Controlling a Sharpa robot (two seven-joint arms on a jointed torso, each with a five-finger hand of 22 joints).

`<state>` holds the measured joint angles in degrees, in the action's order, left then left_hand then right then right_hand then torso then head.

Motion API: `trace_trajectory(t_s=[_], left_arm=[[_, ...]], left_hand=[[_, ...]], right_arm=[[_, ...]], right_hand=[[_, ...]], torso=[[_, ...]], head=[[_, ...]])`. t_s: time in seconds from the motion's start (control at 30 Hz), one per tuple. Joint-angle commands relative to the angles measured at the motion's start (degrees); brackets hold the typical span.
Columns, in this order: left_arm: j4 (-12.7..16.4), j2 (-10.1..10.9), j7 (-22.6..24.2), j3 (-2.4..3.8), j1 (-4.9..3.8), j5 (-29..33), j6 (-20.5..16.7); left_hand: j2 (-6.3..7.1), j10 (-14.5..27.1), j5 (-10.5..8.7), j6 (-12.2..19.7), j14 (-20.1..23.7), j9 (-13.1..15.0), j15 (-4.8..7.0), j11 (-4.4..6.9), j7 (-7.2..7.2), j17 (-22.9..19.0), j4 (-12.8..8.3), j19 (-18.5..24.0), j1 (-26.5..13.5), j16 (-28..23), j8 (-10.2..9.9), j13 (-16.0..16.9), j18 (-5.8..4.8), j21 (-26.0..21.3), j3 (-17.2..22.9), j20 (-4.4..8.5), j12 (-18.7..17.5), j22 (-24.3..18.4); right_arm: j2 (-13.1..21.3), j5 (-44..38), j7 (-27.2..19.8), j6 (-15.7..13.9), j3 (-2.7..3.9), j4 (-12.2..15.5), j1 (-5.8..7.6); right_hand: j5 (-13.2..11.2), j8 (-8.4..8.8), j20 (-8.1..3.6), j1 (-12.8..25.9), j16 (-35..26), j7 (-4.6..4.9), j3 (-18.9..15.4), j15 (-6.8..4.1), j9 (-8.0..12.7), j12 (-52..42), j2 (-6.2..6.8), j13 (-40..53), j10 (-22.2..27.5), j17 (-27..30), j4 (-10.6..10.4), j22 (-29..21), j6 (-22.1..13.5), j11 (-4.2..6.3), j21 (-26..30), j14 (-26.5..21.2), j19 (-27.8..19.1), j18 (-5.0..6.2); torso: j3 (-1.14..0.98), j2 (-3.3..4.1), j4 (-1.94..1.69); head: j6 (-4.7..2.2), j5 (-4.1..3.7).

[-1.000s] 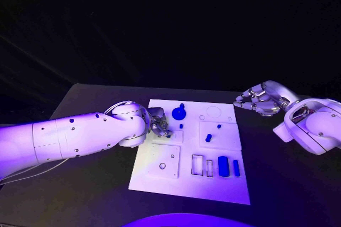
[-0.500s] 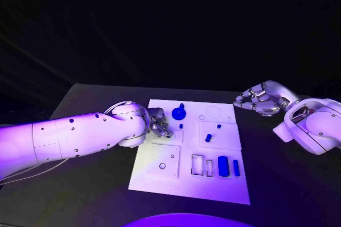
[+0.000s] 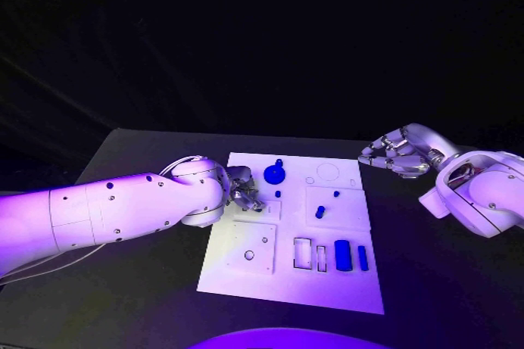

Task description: Assemble the parts on the task board

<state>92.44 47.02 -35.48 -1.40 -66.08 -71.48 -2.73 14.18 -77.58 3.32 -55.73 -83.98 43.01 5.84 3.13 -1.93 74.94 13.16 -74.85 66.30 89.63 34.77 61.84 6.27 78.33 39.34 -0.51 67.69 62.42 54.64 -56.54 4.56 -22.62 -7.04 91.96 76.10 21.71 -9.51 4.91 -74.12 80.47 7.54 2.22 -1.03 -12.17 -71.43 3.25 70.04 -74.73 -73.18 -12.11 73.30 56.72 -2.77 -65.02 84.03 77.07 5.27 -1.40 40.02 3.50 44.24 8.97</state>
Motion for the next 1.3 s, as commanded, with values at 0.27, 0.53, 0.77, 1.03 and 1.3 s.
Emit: trace_trajectory(t_s=[0.27,0.53,0.77,1.03,1.3], left_arm=[[-0.2,-0.1,-0.8,-0.16,0.2,0.9,1.6],[-0.3,-0.1,-0.9,-0.16,0.19,1.0,1.4],[-0.4,-0.2,-1.0,-0.15,0.19,1.0,1.0],[-0.5,-0.3,-1.1,-0.15,0.19,1.1,0.3],[-0.7,-0.3,-1.1,-0.14,0.19,1.6,0.0]], left_hand=[[-0.28,-0.3,0.0,-2.2,-6.0,0.3,0.21,0.18,1.65,15.1,2.7,-0.4,-2.0,0.4,0.7,0.2,-0.81,0.2,-3.2,-0.06,0.4,0.1],[-2.08,-0.4,0.03,-2.5,-6.0,0.2,0.12,0.09,1.58,15.1,3.5,-0.6,-5.0,0.4,0.7,0.5,-0.85,0.2,-10.3,-0.14,0.7,0.3],[-3.01,-0.4,0.06,-2.6,-6.0,0.0,0.15,0.11,1.6,15.1,3.6,-0.6,-5.5,0.4,0.6,0.6,-0.86,0.3,-13.3,-0.11,0.8,0.4],[-4.15,-0.4,0.11,-2.7,-6.0,-0.1,0.14,0.09,1.59,15.1,3.7,-0.6,-6.2,0.4,0.4,0.7,-0.85,0.2,-14.9,-0.11,0.8,0.4],[-4.9,-0.4,0.13,-2.7,-6.0,-0.1,0.15,0.11,1.61,15.1,3.7,-0.7,-6.3,0.4,0.4,0.6,-0.86,0.2,-15.1,-0.11,0.8,0.4]], right_arm=[[-0.1,-0.3,-0.2,-0.1,0.02,0.0,-0.03],[0.0,-0.3,-0.3,-0.1,0.02,0.0,-0.03],[0.0,-0.3,-0.3,-0.2,0.02,0.0,-0.03],[0.0,-0.3,-0.3,-0.2,0.02,0.0,-0.03],[0.0,-0.3,-0.3,-0.2,0.02,-0.1,-0.03]], right_hand=[[0.4,-0.31,-0.14,0.5,-0.4,-0.1,0.0,-0.43,-0.1,-0.2,-0.06,-0.1,-0.4,0.1,-0.4,-0.1,-0.2,0.08,0.4,2.3,0.2,0.31],[0.4,-0.31,-0.14,0.5,-0.4,-0.1,0.0,-0.43,-0.1,-0.2,-0.06,-0.1,-0.4,0.1,-0.4,-0.1,-0.2,0.08,0.4,2.3,0.2,0.31],[0.4,-0.31,-0.14,0.5,-0.4,-0.1,0.0,-0.43,-0.1,-0.2,-0.06,-0.1,-0.4,0.1,-0.4,-0.1,-0.2,0.08,0.4,2.3,0.2,0.31],[0.4,-0.31,-0.14,0.5,-0.4,-0.1,0.0,-0.43,-0.1,-0.2,-0.06,-0.1,-0.4,0.1,-0.4,-0.1,-0.2,0.08,0.4,2.3,0.2,0.31],[0.4,-0.31,-0.14,0.5,-0.4,-0.1,0.0,-0.43,-0.1,-0.2,-0.06,-0.1,-0.4,0.1,-0.4,-0.1,-0.2,0.08,0.4,2.3,0.2,0.31]], torso=[[0.01,-0.02,0.04],[0.02,-0.01,-0.02],[0.04,0.0,-0.03],[0.03,-0.01,-0.03],[0.03,-0.02,-0.01]], head=[[-0.02,-0.05],[0.0,-0.17],[-0.12,-0.24],[-0.35,-0.37],[-0.5,-0.39]])
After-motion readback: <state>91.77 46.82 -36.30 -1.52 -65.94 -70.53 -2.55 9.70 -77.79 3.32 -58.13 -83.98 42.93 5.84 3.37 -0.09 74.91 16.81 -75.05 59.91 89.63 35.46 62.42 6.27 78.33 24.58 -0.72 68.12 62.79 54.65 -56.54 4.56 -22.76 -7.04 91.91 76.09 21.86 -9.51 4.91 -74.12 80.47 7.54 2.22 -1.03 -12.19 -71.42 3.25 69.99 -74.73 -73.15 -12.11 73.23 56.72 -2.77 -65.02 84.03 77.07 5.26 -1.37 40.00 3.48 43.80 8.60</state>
